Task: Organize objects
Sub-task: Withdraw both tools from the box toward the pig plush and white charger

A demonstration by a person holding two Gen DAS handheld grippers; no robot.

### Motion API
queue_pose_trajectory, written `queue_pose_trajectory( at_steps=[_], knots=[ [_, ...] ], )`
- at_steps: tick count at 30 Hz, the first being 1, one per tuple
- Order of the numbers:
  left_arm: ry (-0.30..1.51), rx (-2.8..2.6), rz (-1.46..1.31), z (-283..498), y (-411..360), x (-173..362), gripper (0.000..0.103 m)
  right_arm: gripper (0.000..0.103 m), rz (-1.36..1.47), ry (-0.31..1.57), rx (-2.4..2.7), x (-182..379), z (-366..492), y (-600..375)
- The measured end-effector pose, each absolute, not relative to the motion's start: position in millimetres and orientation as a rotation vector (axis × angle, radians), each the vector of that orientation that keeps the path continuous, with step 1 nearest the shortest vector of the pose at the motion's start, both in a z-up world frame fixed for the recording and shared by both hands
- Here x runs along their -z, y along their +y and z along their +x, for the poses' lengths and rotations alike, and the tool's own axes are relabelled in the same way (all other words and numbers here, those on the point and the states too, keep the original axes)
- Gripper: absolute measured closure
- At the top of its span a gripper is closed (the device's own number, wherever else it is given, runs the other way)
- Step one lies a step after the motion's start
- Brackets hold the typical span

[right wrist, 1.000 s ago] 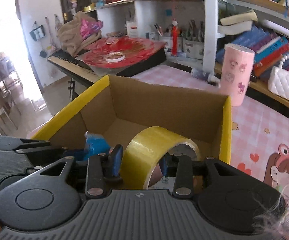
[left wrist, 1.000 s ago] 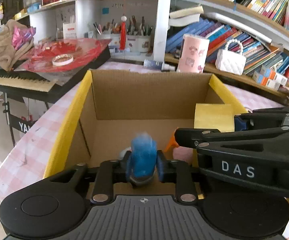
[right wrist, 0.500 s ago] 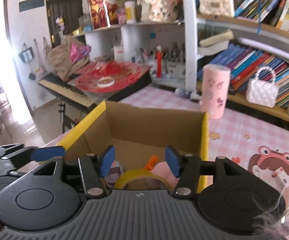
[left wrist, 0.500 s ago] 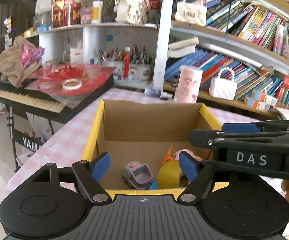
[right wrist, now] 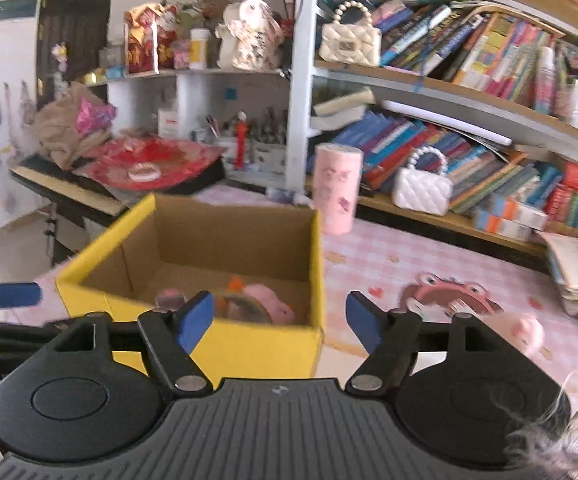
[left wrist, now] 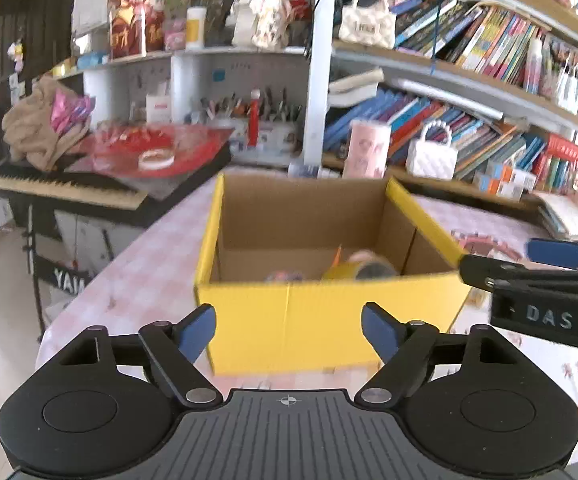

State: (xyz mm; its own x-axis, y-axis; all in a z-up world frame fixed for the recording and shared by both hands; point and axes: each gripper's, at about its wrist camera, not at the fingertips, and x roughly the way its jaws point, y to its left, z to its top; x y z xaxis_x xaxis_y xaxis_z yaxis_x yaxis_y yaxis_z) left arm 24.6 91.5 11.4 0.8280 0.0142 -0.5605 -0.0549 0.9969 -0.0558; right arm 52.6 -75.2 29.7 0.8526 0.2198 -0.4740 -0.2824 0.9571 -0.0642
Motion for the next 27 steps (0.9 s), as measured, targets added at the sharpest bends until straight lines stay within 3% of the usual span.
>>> queue_pose_trajectory(
  at_steps=[10, 27],
  knots=[
    [0.684, 0.042, -0.011, -8, 79, 9, 0.019, 0.023, -0.178, 0.563, -0.145, -2, 5, -84],
    [0.741, 0.212, 0.030, -30, 41, 21, 0.018, 0.020, -0.126, 0.636, 0.014, 14, -52, -120]
  ],
)
